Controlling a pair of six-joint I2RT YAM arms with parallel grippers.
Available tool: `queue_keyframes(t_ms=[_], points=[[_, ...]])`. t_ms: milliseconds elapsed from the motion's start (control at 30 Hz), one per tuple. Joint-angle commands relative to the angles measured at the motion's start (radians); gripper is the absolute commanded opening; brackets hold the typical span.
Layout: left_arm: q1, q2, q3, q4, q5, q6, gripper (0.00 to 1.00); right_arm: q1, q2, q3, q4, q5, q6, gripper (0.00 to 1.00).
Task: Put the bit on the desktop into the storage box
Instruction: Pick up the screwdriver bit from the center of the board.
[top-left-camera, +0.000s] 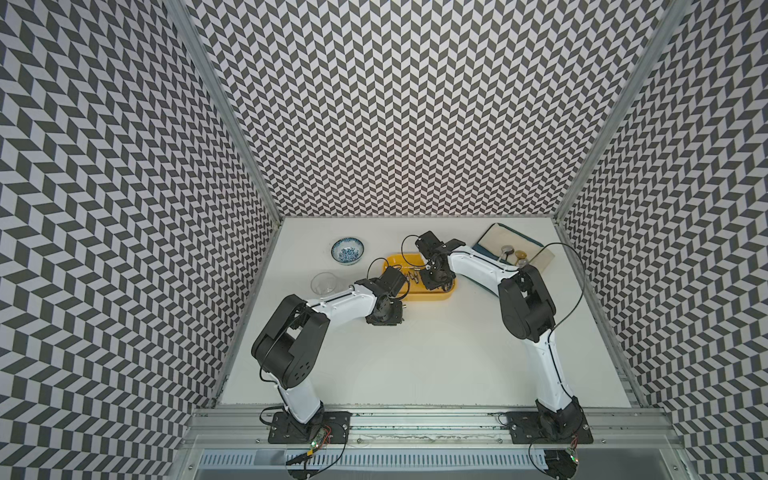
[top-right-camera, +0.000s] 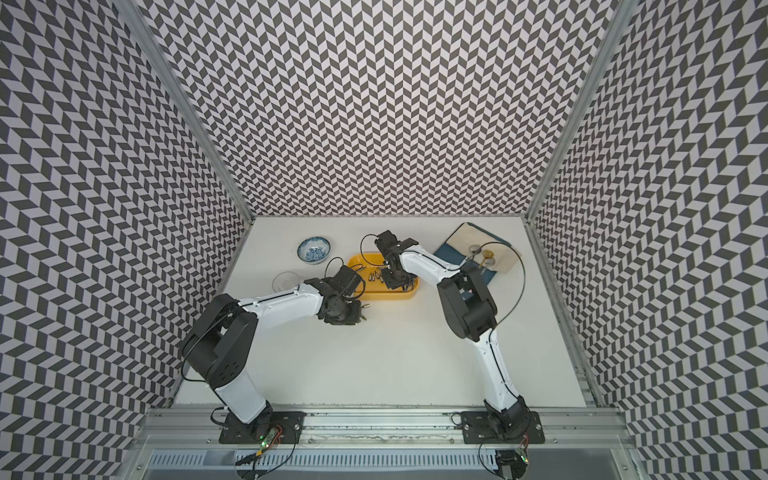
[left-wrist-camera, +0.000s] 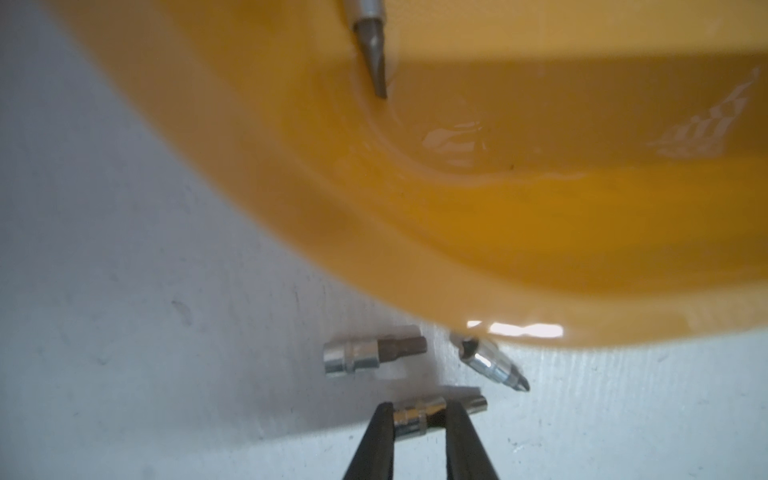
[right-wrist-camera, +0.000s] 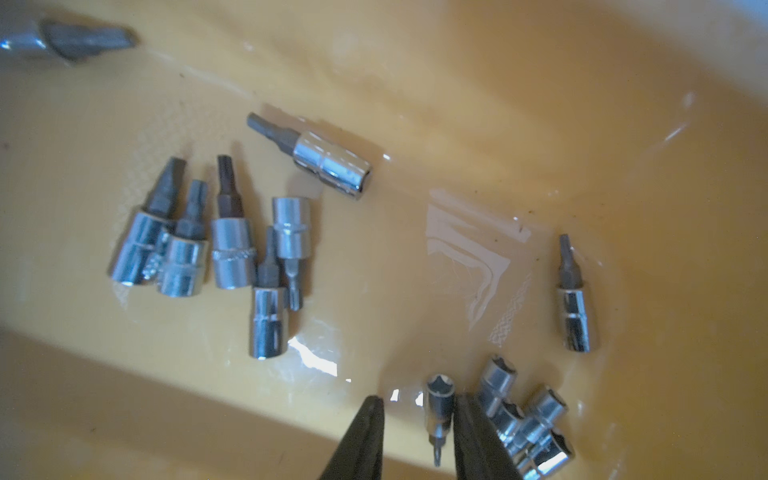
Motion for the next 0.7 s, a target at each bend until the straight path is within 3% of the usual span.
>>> queue_keyframes(t_ms=[0, 200, 667], points=[[-0.014, -0.006, -0.035, -0.037, -0.005, -0.003, 0.28, -0.006, -0.046, 0.004, -0.006, -0.004, -0.002, 0.33], [-0.031, -0.038, -0.048, -0.059, 0.001, -0.009, 0.37, -0.006, -0.06, 0.022, -0.004, -0.019, 0.012, 0.39], [-0.062, -0.057, -0.065, -0.075, -0.007, -0.019, 0.37, -0.006, -0.076, 0.059, -0.026, -0.025, 0.015, 0.41]])
